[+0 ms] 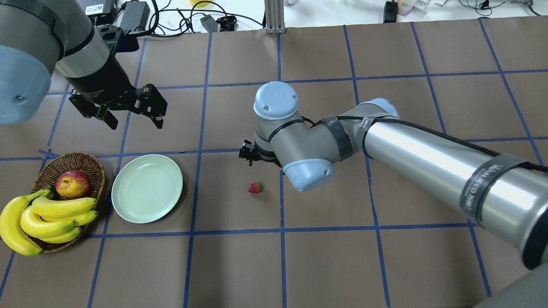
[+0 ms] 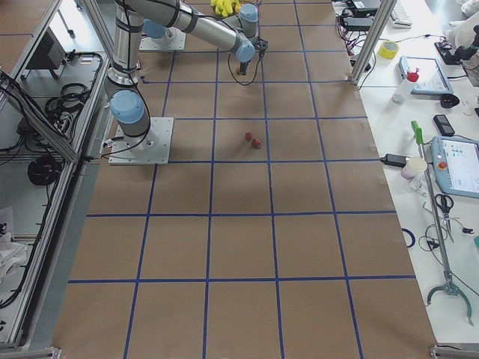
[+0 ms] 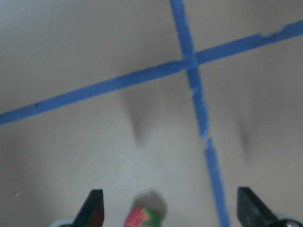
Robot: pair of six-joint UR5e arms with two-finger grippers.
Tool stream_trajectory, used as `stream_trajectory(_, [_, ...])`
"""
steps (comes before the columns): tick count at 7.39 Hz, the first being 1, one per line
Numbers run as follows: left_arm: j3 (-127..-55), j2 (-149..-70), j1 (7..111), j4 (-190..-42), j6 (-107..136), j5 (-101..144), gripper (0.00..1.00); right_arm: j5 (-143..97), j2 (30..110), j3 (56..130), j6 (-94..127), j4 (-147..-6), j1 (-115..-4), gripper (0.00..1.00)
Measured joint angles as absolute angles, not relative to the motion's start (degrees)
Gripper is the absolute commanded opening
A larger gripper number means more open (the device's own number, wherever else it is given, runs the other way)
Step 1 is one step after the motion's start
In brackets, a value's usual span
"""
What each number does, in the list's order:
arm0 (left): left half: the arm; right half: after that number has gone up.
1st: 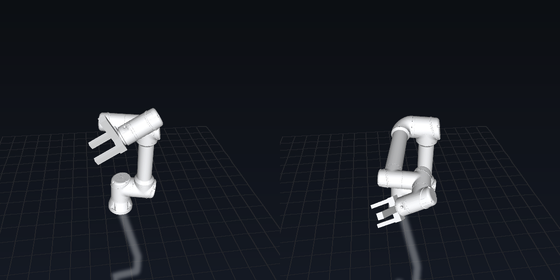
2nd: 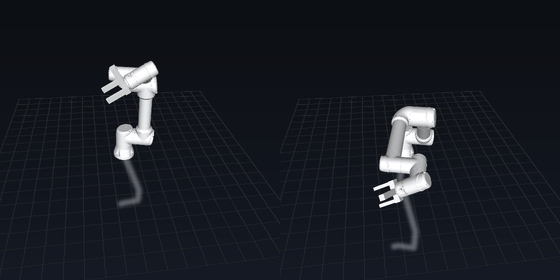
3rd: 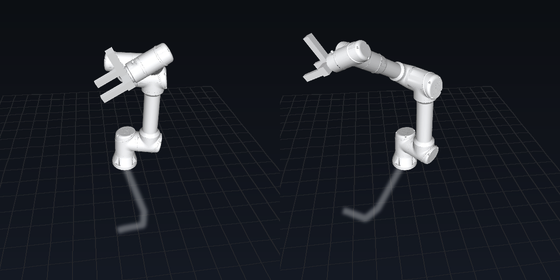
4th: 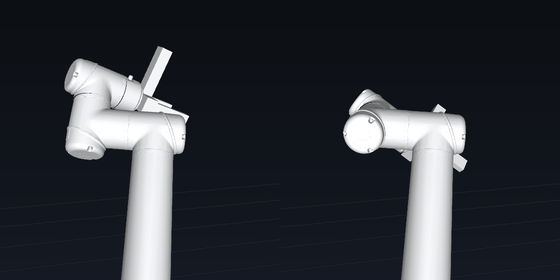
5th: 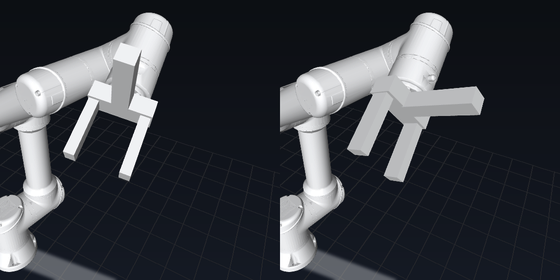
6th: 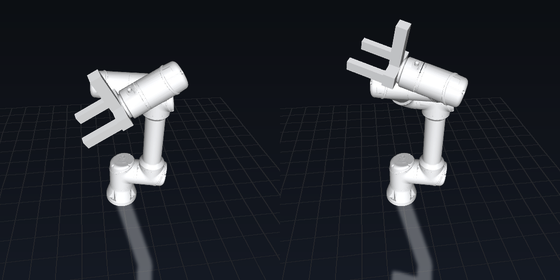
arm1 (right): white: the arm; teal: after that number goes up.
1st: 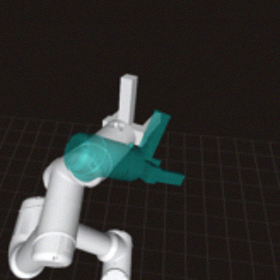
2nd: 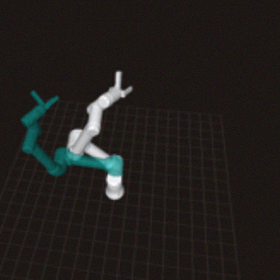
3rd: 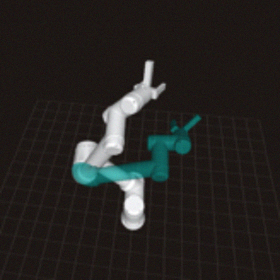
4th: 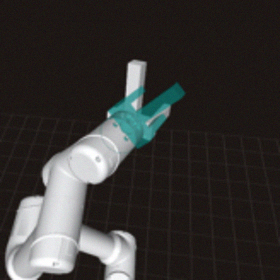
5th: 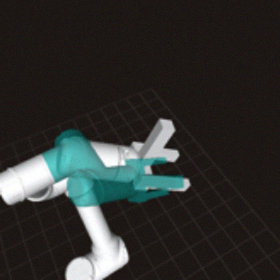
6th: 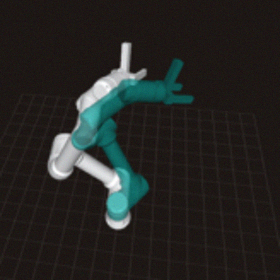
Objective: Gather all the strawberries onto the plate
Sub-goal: 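Move the right gripper out to the far strawberries and grasp one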
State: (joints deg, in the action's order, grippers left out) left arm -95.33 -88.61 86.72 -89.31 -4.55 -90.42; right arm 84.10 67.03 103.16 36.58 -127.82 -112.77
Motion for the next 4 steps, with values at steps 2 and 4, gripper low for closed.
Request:
stream_trajectory(2, [-95.3, -88.7, 86.7, -89.3, -4.6, -90.4, 1.00, 89.7, 73.8, 103.1, 17.8, -115.9, -100.6, 1.00])
stream_trajectory(4, [-95.4, -88.6, 86.7, -89.4, -4.6, -90.4, 1.00, 93.3, 76.9, 104.8, -0.5, -111.7, -88.3, 1.00])
